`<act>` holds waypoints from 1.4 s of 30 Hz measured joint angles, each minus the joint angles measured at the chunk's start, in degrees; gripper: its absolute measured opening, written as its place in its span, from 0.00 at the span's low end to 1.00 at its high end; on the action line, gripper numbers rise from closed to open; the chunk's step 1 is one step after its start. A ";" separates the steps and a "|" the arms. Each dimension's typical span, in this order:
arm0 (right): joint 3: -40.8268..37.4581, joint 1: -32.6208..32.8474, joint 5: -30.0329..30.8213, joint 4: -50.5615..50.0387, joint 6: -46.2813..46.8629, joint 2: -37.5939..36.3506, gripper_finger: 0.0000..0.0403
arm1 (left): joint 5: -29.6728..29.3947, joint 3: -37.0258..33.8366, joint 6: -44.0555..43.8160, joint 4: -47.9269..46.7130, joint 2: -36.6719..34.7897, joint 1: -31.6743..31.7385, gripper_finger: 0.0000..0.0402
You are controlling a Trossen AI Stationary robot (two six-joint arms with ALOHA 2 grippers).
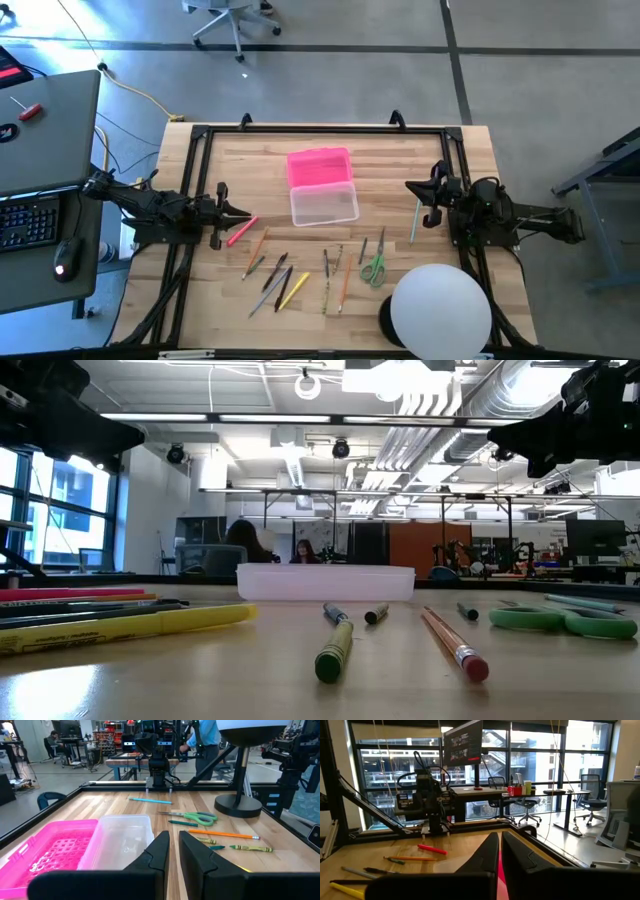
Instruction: Pick & place school supplies into a supply box
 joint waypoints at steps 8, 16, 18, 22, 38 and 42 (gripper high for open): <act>0.01 -0.01 -0.01 -0.01 0.00 0.00 0.00 | 0.00 0.01 0.00 0.00 -0.02 0.02 0.18; 0.01 0.01 0.00 0.01 0.00 -0.01 0.00 | 0.00 0.02 -0.02 0.00 0.00 0.00 0.18; -0.01 -0.01 0.00 -0.01 0.00 -0.01 0.00 | 0.00 0.00 -0.02 0.00 0.00 0.00 0.18; -0.01 0.01 0.01 -0.01 0.00 -0.02 0.00 | 0.00 0.02 0.00 0.00 -0.02 0.01 0.18; 0.01 -0.01 -0.01 -0.01 0.00 0.00 0.00 | -6.63 -0.19 0.02 13.06 -0.02 0.01 0.18; 0.00 0.01 -0.01 0.00 0.00 0.00 0.00 | -6.33 -0.16 -1.10 13.37 0.00 0.00 0.18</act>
